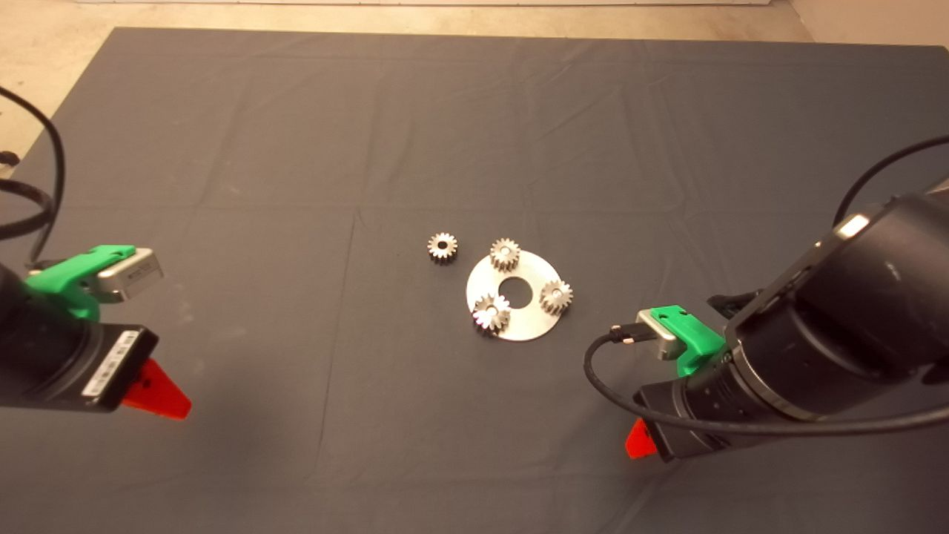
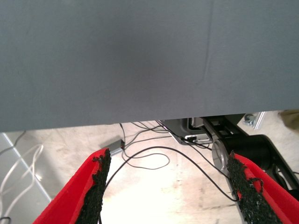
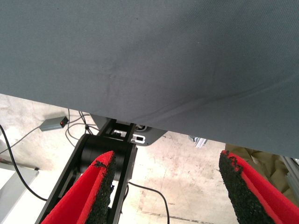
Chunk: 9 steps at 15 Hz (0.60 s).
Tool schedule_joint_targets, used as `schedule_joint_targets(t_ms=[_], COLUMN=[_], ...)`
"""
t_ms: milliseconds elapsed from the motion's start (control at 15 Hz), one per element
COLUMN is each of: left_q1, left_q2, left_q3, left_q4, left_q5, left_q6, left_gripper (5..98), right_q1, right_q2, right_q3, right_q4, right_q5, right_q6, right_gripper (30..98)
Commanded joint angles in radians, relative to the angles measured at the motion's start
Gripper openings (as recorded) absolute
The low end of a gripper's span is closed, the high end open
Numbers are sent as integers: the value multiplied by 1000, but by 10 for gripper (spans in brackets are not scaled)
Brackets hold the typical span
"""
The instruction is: Remove an incorrectly installed larger gear and replace it with the correct smaller gear
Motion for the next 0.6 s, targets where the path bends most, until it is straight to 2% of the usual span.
schedule_joint_targets(t_ms=[0, 133, 200, 267, 333, 400, 533], left_q1=[-14, -12, -12, -8, 23, 58, 113], left_q2=[258, 377, 402, 421, 426, 426, 435], left_q3=[-95, -130, -143, -171, -210, -233, -267], left_q4=[-10, -5, 0, 35, 70, 86, 113], left_q5=[133, 133, 133, 122, 98, 82, 76], left_q6=[-9, -25, -25, -23, -19, -16, -11], left_gripper=[635, 635, 635, 635, 635, 635, 635], right_q1=[17, 15, 15, 6, -18, -31, -34], right_q2=[-3, -3, -4, -17, -34, -58, -143], right_q3=[-1, -11, -20, -49, -72, -79, -89], right_q4=[-30, -28, -28, -30, -31, -31, -33], right_q5=[3, 3, 3, 3, 5, 5, 3], right_q6=[-5, -35, -38, -56, -92, -121, -162], right_gripper=[591, 591, 591, 591, 591, 591, 591])
